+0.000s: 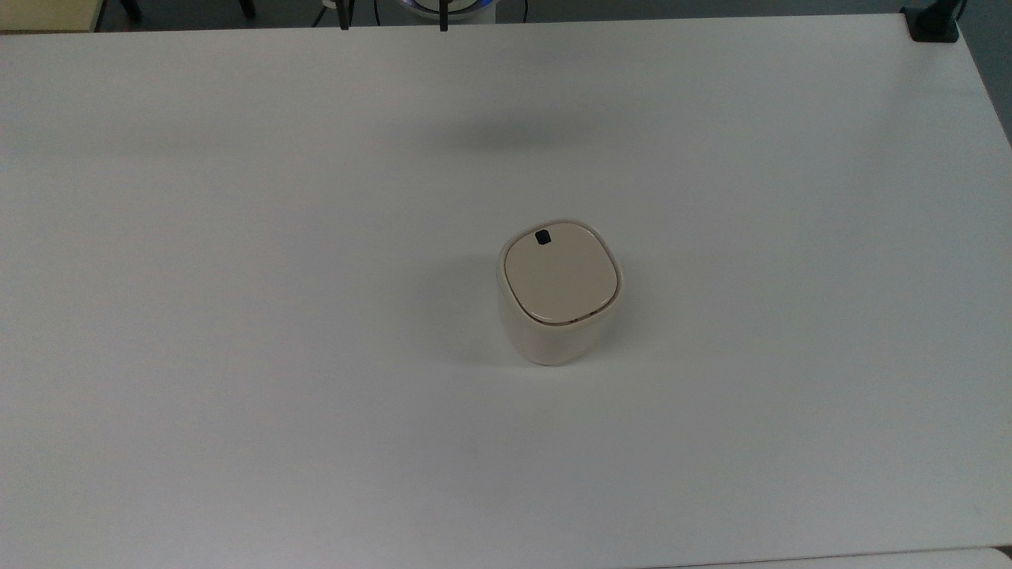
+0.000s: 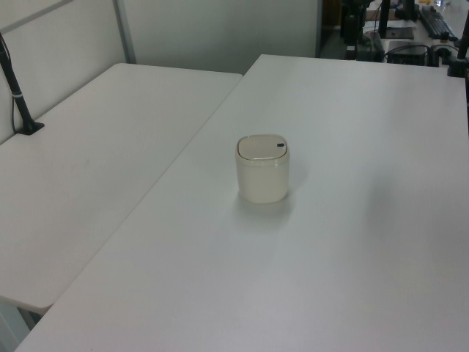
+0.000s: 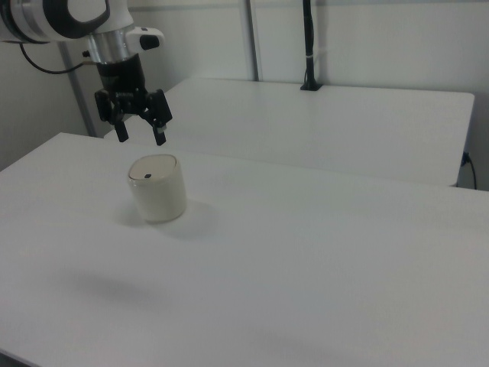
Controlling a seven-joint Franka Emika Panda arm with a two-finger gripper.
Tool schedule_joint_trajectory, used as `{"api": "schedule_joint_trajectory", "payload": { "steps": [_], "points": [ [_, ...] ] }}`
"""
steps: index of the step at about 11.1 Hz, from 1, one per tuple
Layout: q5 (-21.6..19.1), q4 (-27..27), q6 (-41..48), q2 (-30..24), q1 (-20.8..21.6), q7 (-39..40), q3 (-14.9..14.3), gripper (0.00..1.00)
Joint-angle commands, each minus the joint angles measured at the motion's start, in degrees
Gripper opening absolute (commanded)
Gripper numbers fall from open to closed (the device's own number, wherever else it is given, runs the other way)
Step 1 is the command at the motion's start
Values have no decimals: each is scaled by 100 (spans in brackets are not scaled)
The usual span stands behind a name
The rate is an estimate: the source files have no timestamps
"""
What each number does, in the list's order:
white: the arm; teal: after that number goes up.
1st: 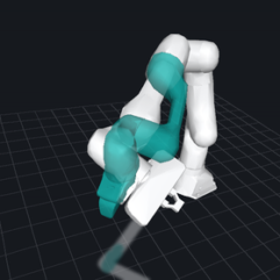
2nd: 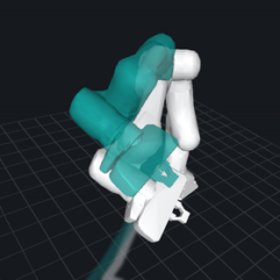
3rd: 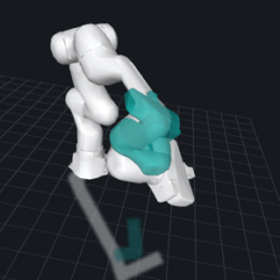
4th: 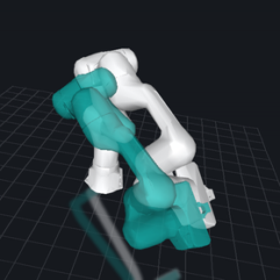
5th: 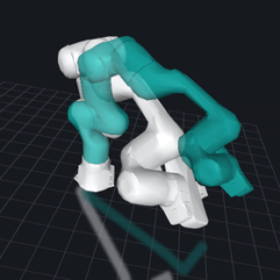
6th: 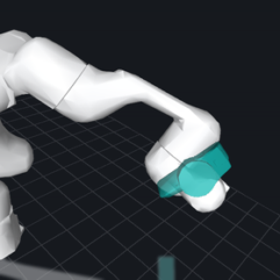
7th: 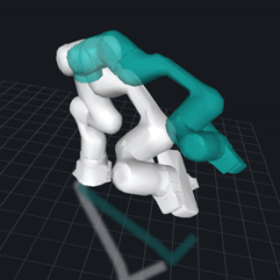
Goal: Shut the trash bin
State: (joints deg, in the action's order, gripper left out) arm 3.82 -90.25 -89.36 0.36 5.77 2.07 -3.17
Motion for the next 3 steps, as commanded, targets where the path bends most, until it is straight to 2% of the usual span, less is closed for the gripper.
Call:
{"api": "schedule_joint_trajectory", "payload": {
  "steps": [1,3],
  "points": [
    [241,-107,-46,-133,56,-102,9,100],
    [233,-107,-46,-133,38,-110,9,100]
  ]
}}
